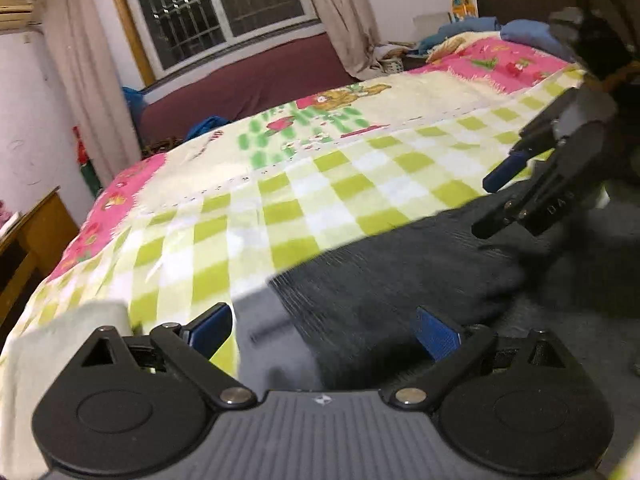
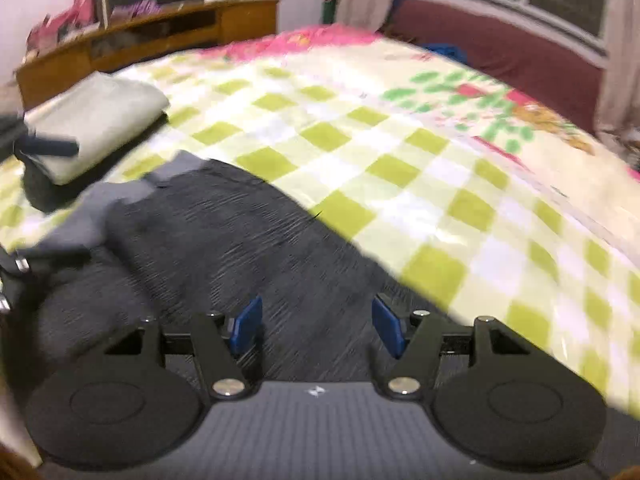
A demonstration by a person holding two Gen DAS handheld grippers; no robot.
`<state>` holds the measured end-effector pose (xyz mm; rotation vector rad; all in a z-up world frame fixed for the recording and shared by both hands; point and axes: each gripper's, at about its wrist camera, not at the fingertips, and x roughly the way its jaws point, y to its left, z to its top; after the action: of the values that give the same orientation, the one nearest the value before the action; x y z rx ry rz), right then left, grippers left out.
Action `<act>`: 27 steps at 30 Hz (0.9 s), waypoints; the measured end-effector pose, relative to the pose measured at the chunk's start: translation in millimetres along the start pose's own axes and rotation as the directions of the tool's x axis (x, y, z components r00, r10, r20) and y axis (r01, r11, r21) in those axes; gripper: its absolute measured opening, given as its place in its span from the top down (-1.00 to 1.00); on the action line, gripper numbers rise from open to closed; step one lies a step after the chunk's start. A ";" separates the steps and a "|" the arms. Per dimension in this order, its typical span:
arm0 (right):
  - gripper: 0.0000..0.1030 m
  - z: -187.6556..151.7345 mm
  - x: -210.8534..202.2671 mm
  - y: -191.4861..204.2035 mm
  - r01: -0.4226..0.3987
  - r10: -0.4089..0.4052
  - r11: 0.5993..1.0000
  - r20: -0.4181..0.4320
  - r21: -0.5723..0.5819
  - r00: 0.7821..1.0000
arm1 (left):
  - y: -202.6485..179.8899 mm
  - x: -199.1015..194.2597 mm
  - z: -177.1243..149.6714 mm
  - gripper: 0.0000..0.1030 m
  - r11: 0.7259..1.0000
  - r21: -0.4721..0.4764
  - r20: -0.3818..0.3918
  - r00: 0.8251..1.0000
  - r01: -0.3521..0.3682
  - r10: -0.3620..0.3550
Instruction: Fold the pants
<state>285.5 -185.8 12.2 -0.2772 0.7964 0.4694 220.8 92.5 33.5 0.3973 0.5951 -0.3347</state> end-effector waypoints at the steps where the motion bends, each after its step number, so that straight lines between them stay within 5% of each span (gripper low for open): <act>1: -0.20 9.1 14.6 -8.3 -0.014 0.014 1.000 -0.022 -0.004 1.000 | 10.4 15.5 3.5 -1.00 1.000 0.003 -0.012 1.000 0.016 -0.016; 7: -0.20 37.0 79.9 -33.9 -0.146 0.136 0.988 -0.173 -0.045 0.976 | 51.4 78.2 9.5 -1.00 0.984 0.007 -0.123 0.976 0.180 -0.178; 11: -0.21 37.0 95.3 -42.2 -0.214 0.199 0.976 -0.231 -0.038 0.952 | 71.3 103.0 10.2 -1.00 0.952 -0.061 -0.211 0.928 0.301 -0.307; 19: -0.21 44.8 104.7 -62.6 -0.277 0.257 0.960 -0.298 -0.026 0.919 | 92.4 128.0 9.9 -1.00 0.914 -0.162 -0.286 0.869 0.372 -0.404; 21: -0.21 42.8 111.9 -69.0 -0.280 0.276 0.960 -0.290 0.026 0.916 | 89.3 135.6 5.8 -1.00 0.915 -0.181 -0.300 0.865 0.361 -0.401; 24: 0.05 40.3 112.9 -67.3 -0.262 0.258 0.965 -0.273 0.024 0.927 | 81.0 132.2 6.1 -0.94 0.930 -0.136 -0.287 0.885 0.342 -0.368; 27: 0.75 41.4 111.5 -72.5 -0.245 0.261 0.965 -0.264 0.092 0.929 | 84.7 127.4 9.1 -0.57 0.931 -0.166 -0.263 0.896 0.324 -0.358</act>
<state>414.9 -198.3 -37.7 -0.1873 1.1231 0.6586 359.3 138.2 -13.6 0.2257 0.9738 -0.5820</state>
